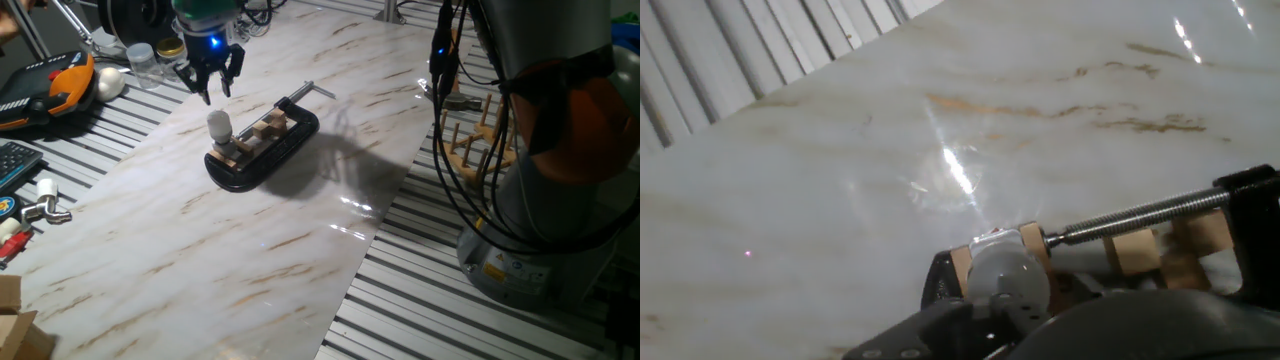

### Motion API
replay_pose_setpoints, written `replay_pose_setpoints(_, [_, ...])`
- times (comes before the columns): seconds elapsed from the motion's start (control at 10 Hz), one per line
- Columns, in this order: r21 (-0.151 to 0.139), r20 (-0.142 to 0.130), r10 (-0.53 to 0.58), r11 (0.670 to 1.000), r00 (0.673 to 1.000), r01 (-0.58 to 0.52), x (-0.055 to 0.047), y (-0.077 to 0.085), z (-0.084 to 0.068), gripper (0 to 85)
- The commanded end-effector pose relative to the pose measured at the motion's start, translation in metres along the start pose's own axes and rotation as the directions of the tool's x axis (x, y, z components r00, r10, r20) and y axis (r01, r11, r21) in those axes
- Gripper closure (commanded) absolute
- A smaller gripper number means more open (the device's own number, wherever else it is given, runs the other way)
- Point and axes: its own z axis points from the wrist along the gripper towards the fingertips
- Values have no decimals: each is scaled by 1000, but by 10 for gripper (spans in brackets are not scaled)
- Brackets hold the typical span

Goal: Install the light bulb by rotating it

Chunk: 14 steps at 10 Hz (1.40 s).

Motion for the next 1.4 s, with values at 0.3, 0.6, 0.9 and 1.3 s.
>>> replay_pose_setpoints(0.3, [-39, -37, -362, 932, 931, 361, 7, 2, -11, 850])
replay_pose_setpoints(0.6, [-53, -55, -435, 900, 899, 433, 15, 9, -18, 850])
replay_pose_setpoints(0.9, [-61, -48, -491, 871, 870, 488, 23, 13, -16, 850])
replay_pose_setpoints(1.3, [-54, -42, -540, 842, 841, 537, 32, 18, -12, 850])
